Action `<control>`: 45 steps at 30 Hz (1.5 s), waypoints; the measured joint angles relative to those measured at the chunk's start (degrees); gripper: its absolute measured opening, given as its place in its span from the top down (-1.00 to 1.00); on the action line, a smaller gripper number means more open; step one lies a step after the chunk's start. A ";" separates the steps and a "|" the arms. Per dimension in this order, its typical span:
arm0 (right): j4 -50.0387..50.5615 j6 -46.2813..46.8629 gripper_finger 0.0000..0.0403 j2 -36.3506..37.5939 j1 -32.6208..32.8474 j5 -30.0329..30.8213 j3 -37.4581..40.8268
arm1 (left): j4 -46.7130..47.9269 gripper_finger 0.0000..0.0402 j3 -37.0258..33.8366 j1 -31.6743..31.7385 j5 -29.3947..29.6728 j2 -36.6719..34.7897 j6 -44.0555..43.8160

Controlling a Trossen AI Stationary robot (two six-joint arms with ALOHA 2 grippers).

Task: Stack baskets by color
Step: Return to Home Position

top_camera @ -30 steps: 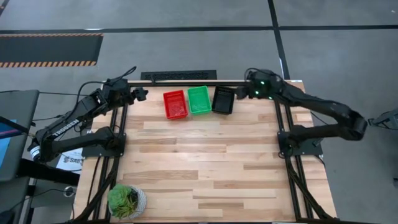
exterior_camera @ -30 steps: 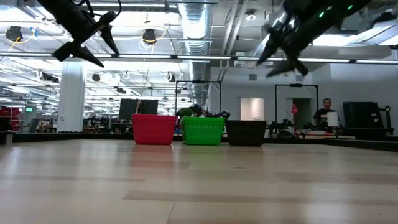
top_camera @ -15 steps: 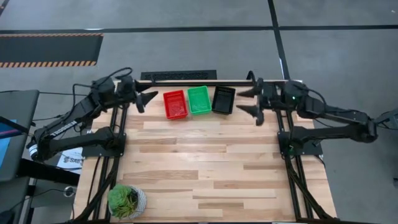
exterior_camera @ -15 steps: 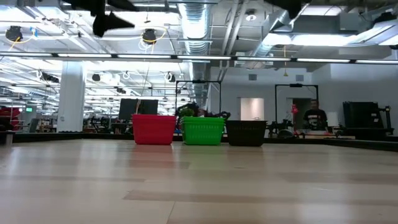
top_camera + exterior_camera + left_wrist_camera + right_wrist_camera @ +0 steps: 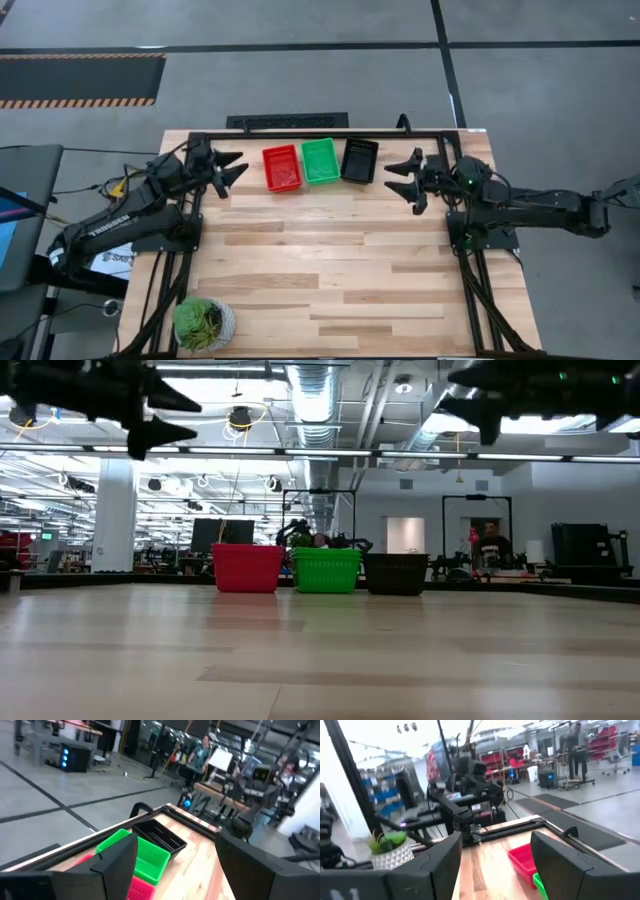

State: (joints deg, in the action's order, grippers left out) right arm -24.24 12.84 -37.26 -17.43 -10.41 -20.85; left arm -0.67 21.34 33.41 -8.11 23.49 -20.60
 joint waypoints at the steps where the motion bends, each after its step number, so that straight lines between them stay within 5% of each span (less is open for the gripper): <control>1: -2.09 1.21 -0.29 0.83 -0.65 0.12 2.21 | 0.08 -0.28 -1.26 0.10 0.63 -2.02 -0.68; 12: -8.13 14.42 -0.29 13.23 -5.71 2.39 20.28 | 0.10 -0.28 -14.30 0.10 2.51 -23.22 -7.47; 19: -1.04 14.80 -0.29 14.74 -4.89 5.44 20.31 | -1.15 -0.28 -20.58 -0.10 2.71 -22.06 -13.90; 29: -0.26 13.72 -0.29 14.74 -2.76 6.02 20.33 | -1.74 -0.28 -20.74 -0.60 2.86 -21.61 -12.91; 45: 16.82 16.24 -0.29 14.74 -2.74 6.02 20.38 | -1.98 -0.28 -20.83 -1.49 3.62 -21.28 -11.66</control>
State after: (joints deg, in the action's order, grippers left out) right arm -7.42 29.08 -22.52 -20.16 -4.38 -0.47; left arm -2.66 0.51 31.92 -4.49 2.21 -32.27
